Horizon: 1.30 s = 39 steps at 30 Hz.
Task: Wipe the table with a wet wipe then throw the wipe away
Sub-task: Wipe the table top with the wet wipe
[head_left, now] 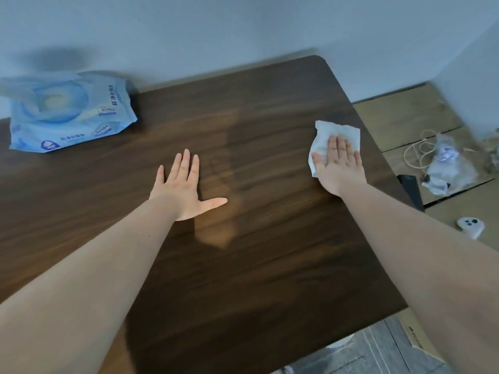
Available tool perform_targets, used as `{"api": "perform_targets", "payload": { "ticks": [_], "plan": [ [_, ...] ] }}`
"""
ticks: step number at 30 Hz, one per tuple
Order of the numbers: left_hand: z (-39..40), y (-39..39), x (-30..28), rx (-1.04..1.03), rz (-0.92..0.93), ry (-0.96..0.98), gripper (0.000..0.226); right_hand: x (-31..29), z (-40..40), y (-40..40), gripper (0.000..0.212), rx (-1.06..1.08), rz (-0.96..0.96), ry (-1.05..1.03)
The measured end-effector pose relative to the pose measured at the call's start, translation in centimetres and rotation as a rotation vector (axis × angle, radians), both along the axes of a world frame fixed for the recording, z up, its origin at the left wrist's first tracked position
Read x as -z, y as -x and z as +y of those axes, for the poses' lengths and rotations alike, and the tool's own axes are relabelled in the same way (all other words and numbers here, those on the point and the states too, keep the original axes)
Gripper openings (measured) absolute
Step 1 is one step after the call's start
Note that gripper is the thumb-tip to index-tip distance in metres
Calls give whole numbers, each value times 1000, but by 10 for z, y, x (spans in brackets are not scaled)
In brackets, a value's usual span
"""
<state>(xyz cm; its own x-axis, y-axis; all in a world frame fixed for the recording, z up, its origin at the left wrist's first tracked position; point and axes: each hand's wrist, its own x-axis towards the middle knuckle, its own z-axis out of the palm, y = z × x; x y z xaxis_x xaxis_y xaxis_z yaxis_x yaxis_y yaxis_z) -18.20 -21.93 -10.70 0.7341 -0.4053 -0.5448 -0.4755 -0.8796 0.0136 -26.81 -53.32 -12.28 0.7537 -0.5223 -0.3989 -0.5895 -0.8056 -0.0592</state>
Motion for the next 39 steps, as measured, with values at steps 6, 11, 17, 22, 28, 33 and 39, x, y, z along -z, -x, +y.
{"api": "perform_targets", "payload": {
  "ticks": [6,11,17,22,28,33,39],
  "plan": [
    [9,19,-10,5,-17,20,115,-1,29,23,67,-49,10,-1],
    [56,45,-16,-62,-32,51,118,-4,85,24,67,-119,9,-31],
    [164,70,-22,-241,-72,78,111,-3,202,4,66,-327,-7,-52],
    [295,112,-17,-401,-118,1,107,-2,340,-18,65,-585,-1,-91],
    [450,154,-13,-673,-132,-145,127,1,500,-39,64,-816,0,-101],
    [524,170,-1,-861,-84,-59,136,7,610,-50,65,-965,-16,-115],
    [531,169,13,-900,-141,69,134,7,721,-74,65,-1122,-57,-119]
  ]
}}
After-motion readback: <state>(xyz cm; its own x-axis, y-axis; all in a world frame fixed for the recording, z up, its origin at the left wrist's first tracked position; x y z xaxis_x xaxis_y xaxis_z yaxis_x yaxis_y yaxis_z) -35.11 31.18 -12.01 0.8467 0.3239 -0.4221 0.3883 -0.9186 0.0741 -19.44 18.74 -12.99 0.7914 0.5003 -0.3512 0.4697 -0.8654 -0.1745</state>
